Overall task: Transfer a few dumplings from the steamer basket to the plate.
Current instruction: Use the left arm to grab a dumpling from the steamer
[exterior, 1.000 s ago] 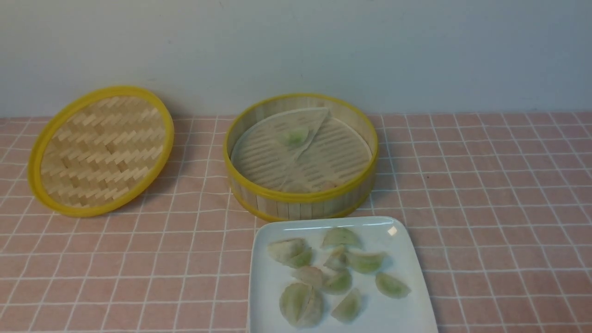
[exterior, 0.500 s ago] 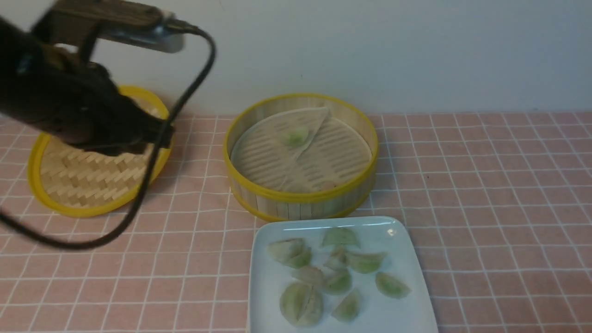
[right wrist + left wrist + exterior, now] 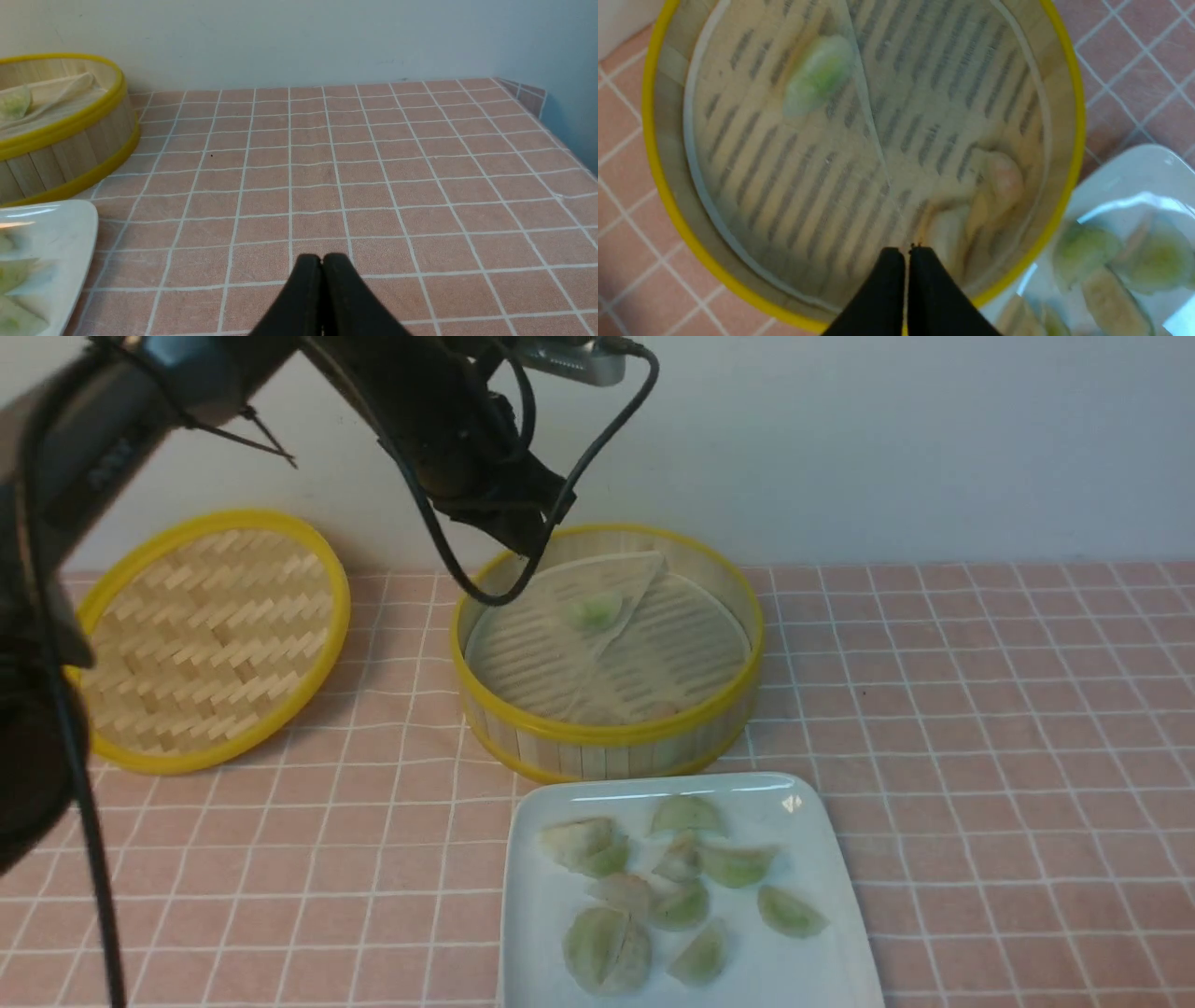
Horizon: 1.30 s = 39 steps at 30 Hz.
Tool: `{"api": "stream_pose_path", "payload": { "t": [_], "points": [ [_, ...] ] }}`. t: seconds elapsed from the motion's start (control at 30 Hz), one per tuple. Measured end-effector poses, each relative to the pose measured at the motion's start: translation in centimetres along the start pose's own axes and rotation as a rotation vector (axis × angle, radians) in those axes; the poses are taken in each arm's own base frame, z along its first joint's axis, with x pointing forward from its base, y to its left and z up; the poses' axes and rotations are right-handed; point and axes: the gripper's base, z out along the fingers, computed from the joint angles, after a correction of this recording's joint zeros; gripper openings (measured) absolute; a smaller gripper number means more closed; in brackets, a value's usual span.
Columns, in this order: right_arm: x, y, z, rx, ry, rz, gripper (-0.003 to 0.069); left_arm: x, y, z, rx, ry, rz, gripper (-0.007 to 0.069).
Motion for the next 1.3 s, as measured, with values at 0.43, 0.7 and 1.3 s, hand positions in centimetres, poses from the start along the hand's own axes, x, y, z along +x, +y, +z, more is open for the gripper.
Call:
{"api": "stream_pose_path", "payload": {
  "t": [0.43, 0.7, 1.3],
  "points": [
    [0.0, 0.0, 0.0, 0.0, 0.0, 0.0, -0.0015, -0.5, 3.4, 10.2, -0.038, -0.048, 0.224, 0.0215],
    [0.0, 0.0, 0.0, 0.0, 0.0, 0.0, -0.0015, 0.8, 5.1, 16.1, -0.084, -0.088, 0.209, 0.0489],
    [0.0, 0.0, 0.0, 0.0, 0.0, 0.0, -0.0015, -1.3, 3.6, 10.1, -0.079, -0.132, 0.155, 0.0207]
  ]
}}
